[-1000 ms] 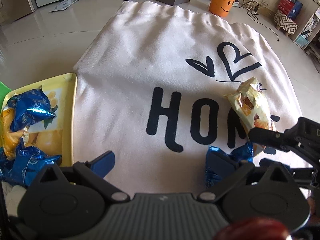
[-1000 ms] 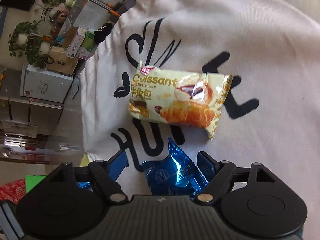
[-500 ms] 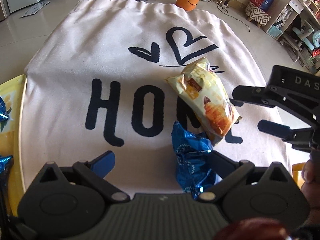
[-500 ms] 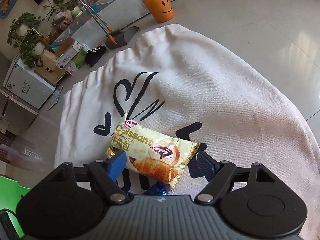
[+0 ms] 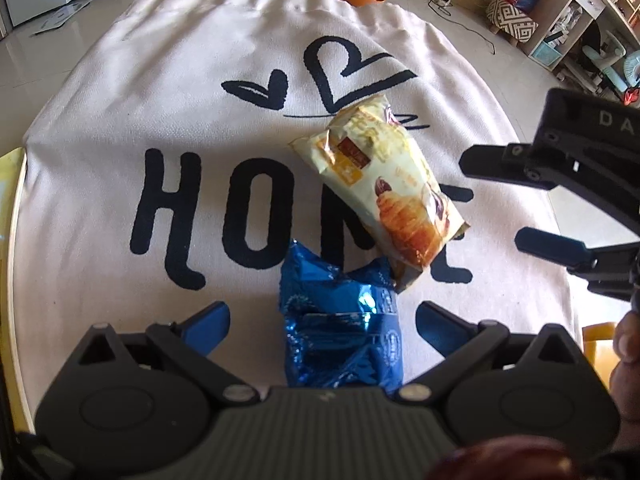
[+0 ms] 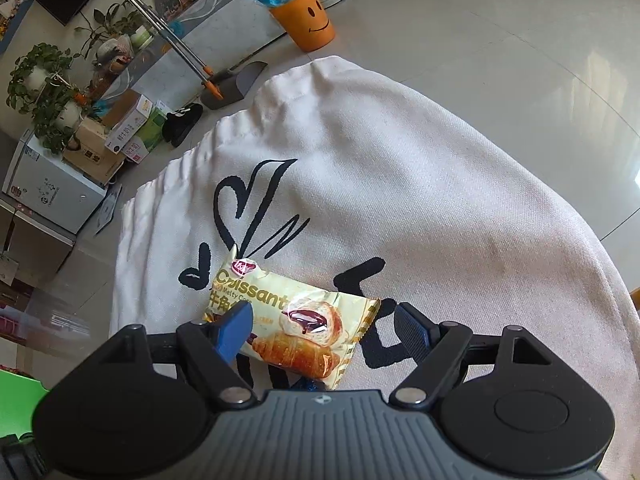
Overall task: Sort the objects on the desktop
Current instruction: 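Lift the blue foil pack with the left gripper while the right grasps the croissant pack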
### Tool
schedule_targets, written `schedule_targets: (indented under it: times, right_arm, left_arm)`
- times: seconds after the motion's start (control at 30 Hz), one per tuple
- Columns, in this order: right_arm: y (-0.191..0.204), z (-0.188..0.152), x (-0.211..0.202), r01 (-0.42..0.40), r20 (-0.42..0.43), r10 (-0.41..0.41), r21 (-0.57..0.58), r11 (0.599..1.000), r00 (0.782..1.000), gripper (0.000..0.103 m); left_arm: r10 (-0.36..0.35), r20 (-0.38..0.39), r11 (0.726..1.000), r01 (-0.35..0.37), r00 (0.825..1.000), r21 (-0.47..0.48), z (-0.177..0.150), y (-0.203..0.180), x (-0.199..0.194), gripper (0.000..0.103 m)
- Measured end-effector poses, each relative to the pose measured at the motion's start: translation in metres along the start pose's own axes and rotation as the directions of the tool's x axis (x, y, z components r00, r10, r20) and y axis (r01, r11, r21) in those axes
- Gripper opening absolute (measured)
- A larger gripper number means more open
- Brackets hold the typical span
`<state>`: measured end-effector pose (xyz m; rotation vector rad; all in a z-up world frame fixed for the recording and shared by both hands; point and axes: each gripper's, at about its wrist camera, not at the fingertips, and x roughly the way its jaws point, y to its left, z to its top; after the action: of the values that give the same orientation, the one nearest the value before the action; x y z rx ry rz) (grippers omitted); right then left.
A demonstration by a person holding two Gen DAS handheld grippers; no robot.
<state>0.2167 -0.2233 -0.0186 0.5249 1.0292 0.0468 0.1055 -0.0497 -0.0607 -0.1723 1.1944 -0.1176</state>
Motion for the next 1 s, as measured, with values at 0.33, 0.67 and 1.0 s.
schedule_targets:
  times: [0.33,0.67,1.0]
  right_arm:
    - [0.005,-0.002,0.010,-0.014,-0.022,0.013,-0.062,0.998,1.000,0.079]
    - [0.025,-0.007,0.026,-0.026,-0.003,0.026,-0.228,0.973,1.000,0.080]
    - [0.034,-0.018,0.044,-0.036,-0.025,0.030,-0.315,0.948,0.999,0.083]
  left_arm:
    - [0.058,0.002,0.998,-0.058,0.998,-0.027,-0.007,0.010,0.004,0.103]
    - [0.149,-0.006,0.985,-0.149,0.989,-0.088,-0.001,0.041,-0.011,0.102]
    - [0.135,-0.048,0.988,-0.138,0.990,-0.073,-0.007,0.034,-0.005,0.103]
